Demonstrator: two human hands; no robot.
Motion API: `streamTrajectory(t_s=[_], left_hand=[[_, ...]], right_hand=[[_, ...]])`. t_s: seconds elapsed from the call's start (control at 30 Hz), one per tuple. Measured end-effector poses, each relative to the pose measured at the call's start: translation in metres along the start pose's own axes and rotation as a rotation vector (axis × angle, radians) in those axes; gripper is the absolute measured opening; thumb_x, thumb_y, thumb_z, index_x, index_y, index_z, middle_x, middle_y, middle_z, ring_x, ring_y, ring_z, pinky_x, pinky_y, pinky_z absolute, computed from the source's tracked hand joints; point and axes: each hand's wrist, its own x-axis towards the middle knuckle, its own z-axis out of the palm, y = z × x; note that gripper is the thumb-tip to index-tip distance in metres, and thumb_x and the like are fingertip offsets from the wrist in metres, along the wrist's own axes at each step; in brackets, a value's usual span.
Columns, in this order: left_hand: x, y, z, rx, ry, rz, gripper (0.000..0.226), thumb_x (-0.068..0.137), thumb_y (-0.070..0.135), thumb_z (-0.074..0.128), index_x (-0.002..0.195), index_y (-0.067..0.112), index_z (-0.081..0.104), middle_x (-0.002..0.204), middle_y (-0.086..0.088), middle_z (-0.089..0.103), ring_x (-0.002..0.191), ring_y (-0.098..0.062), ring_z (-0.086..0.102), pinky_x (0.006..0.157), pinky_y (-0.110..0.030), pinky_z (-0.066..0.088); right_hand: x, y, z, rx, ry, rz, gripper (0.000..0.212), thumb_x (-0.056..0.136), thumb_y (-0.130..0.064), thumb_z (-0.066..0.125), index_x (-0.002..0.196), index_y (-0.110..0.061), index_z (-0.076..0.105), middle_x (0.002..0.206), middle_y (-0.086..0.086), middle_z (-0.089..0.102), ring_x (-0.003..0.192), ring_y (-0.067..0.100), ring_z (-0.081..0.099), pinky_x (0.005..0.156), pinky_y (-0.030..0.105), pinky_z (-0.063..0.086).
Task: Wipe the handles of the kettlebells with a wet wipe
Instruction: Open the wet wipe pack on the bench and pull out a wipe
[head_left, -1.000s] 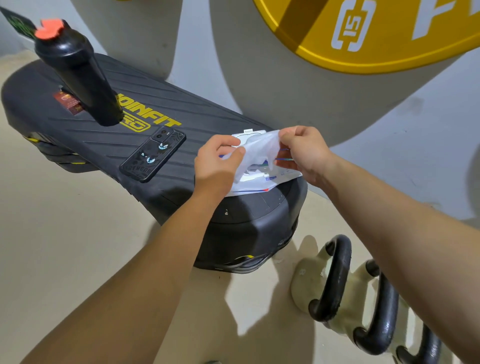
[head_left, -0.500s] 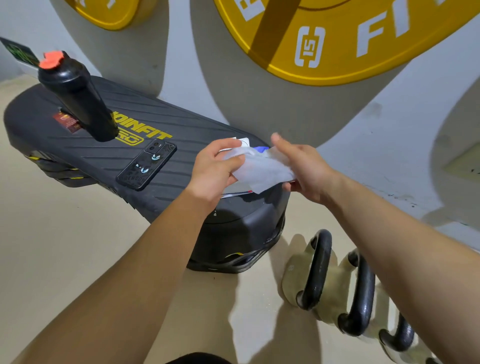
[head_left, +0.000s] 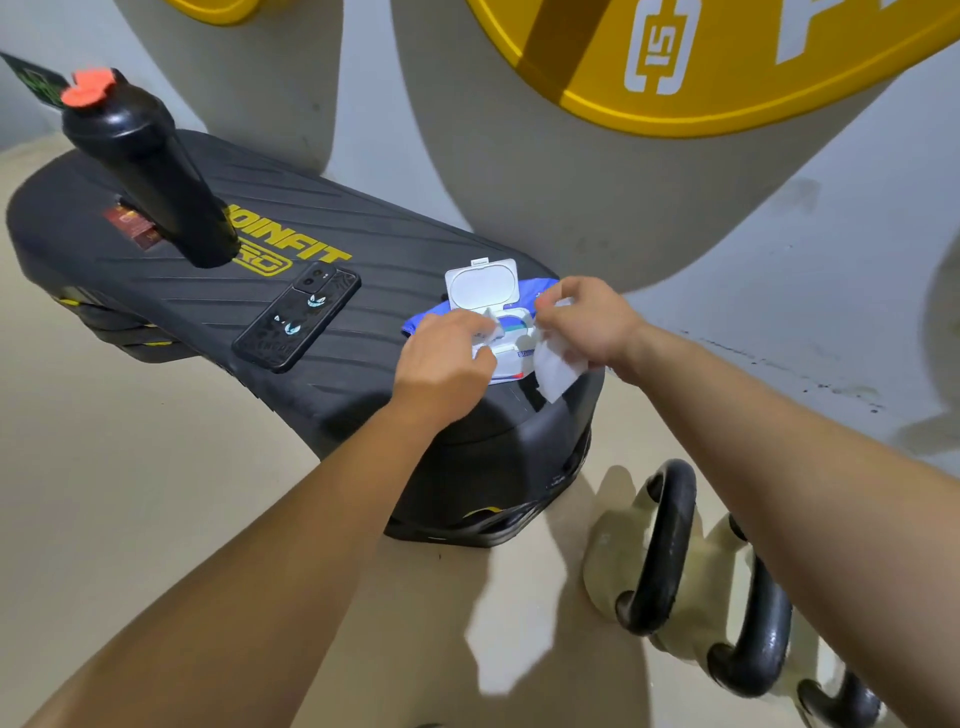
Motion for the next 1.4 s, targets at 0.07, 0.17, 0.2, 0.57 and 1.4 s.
streamTrajectory(t_s=[0.07,0.17,0.2,0.57,1.4], left_hand=[[0.006,-0.001,0.010,0.013,-0.009,0.036,0.039,0.089,0.017,0.051,0.126,0.024,0.064,0.131,0.004,0.062,0.122,-0.022,0.048,0.101,-0.038,0.041],[0.010,-0.011,0.023,0.200,-0.017,0.132,0.037,0.089,0.016,0.047,0.120,0.025,0.066,0.126,0.004,0.065,0.114,-0.024,0.051,0.093,-0.036,0.038],[0.009,-0.015,0.026,0.267,0.015,0.200,0.037,0.088,0.016,0.046,0.116,0.023,0.069,0.122,0.004,0.067,0.109,-0.027,0.054,0.091,-0.038,0.040],[0.034,-0.016,-0.005,-0.392,0.310,-0.115,0.031,0.085,0.008,0.053,0.112,0.015,0.066,0.112,0.000,0.060,0.089,-0.016,0.061,0.082,-0.024,0.047],[-0.002,0.009,0.011,0.522,-0.186,0.163,0.036,0.097,0.032,0.040,0.128,0.028,0.057,0.137,-0.003,0.043,0.123,-0.025,0.041,0.086,-0.037,0.042]], right_hand=[[0.010,0.000,0.006,-0.163,-0.026,-0.001,0.021,0.091,-0.011,0.050,0.099,-0.005,0.068,0.081,0.006,0.059,0.063,0.023,0.049,0.047,0.023,0.041],[0.020,0.006,0.009,-0.352,-0.011,-0.039,0.032,0.090,-0.012,0.047,0.113,-0.008,0.069,0.086,0.002,0.059,0.075,0.024,0.051,0.062,0.030,0.049],[0.020,0.007,0.009,-0.380,-0.006,-0.080,0.033,0.091,-0.013,0.049,0.116,-0.016,0.069,0.083,-0.003,0.058,0.079,0.023,0.053,0.069,0.031,0.048],[0.016,0.031,0.020,-0.903,-0.183,-0.347,0.026,0.097,-0.027,0.044,0.119,-0.024,0.057,0.119,0.010,0.065,0.095,0.031,0.052,0.073,0.034,0.044],[-0.044,0.056,-0.013,0.129,0.086,0.101,0.015,0.091,-0.014,0.058,0.081,-0.022,0.066,0.082,-0.002,0.065,0.075,0.019,0.058,0.065,0.028,0.048]])
